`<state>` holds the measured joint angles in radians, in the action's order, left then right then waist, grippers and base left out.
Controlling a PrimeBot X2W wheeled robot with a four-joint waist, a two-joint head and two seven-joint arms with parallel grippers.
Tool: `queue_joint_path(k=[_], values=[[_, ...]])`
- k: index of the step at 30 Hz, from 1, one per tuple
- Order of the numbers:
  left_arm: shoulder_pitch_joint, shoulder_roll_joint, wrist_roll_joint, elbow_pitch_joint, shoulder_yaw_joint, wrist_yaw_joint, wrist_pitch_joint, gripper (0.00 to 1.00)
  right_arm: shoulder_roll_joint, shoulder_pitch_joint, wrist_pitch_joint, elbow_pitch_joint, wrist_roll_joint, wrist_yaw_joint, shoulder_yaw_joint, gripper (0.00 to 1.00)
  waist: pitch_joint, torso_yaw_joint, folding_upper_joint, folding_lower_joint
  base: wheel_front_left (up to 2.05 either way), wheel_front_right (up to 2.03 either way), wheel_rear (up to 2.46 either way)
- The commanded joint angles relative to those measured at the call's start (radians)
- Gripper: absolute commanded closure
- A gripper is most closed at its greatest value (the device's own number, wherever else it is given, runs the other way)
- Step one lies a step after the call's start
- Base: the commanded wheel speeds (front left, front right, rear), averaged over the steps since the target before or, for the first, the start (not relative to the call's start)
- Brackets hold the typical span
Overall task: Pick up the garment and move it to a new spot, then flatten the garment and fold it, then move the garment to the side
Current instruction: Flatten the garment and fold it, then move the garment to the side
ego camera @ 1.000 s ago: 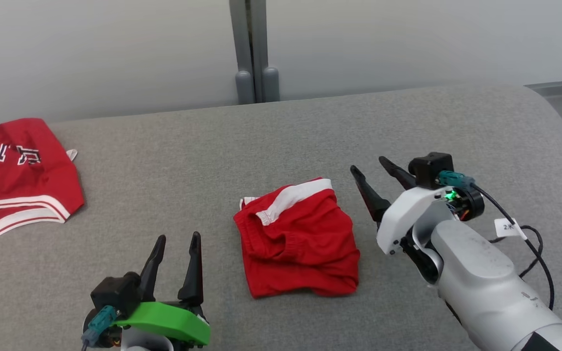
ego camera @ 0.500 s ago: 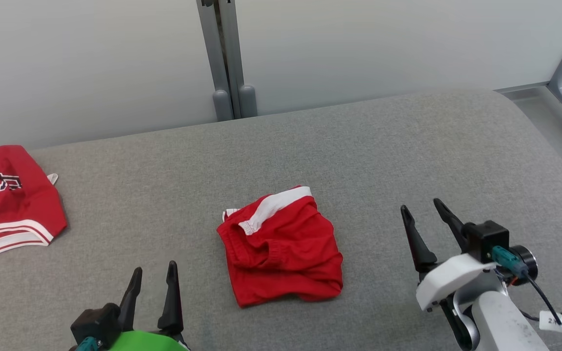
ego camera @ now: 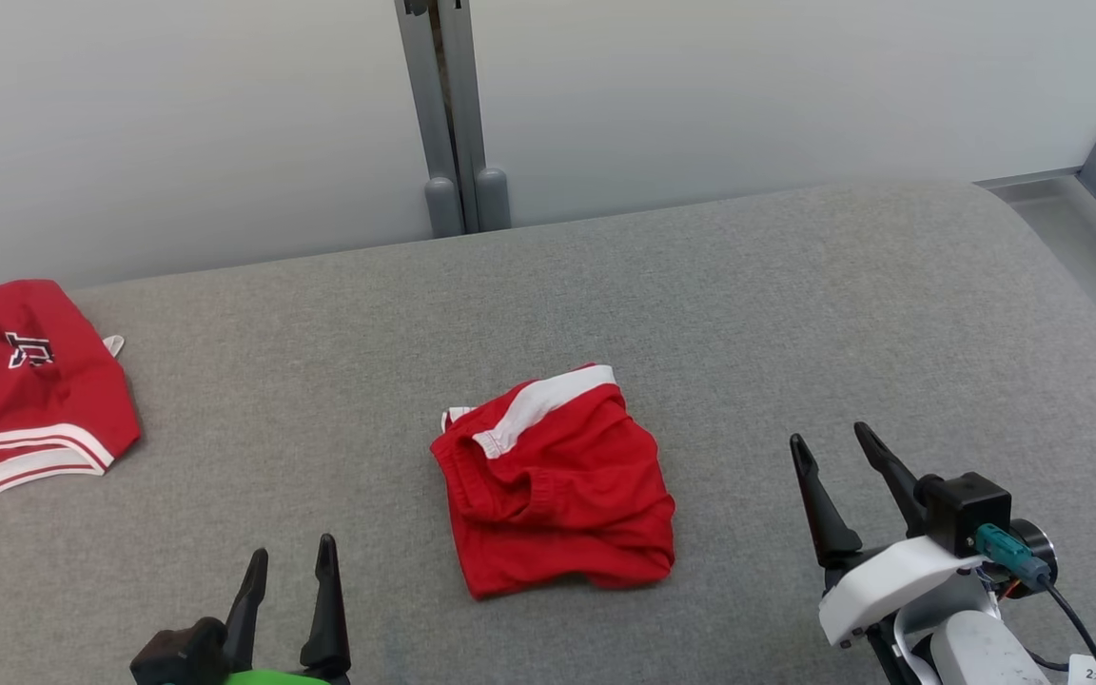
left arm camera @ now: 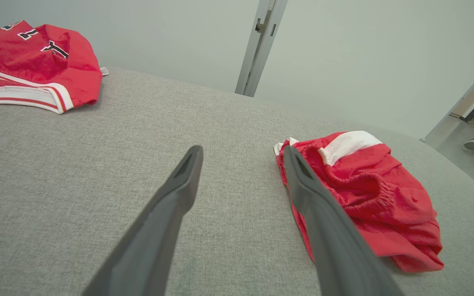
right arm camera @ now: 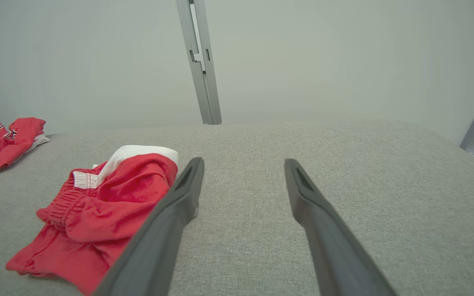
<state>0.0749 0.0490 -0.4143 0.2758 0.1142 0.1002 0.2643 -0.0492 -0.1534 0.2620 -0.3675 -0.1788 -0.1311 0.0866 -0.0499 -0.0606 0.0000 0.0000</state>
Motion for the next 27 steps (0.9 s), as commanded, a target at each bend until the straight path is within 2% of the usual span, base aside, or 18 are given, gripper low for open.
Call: queue_joint_path(k=[1, 14, 20, 27], values=[[0.011, 0.003, -0.004, -0.001, 0.001, -0.005, 0.0, 0.0, -0.003, 0.011, 0.004, 0.001, 0.005, 0.001, 0.001, 0.0, 0.001, 0.001, 0.0, 0.0, 0.0, 0.0, 0.0], [0.002, 0.003, -0.004, -0.007, 0.006, -0.011, 0.0, 0.0, -0.003, -0.002, 0.004, -0.025, 0.005, 0.001, -0.001, 0.0, 0.006, 0.01, 0.0, 0.0, 0.0, 0.0, 0.0], [-0.015, 0.003, -0.004, -0.006, 0.013, -0.009, 0.0, 0.0, -0.002, -0.071, 0.004, -0.087, 0.01, 0.001, 0.016, 0.0, 0.014, 0.034, 0.0, 0.0, 0.0, 0.0, 0.0], [-0.031, 0.003, -0.009, -0.008, 0.02, -0.008, 0.0, 0.0, -0.003, -0.215, -0.103, -0.185, 0.025, 0.001, 0.077, 0.0, 0.033, 0.092, 0.0, 0.0, 0.0, 0.0, 0.0]])
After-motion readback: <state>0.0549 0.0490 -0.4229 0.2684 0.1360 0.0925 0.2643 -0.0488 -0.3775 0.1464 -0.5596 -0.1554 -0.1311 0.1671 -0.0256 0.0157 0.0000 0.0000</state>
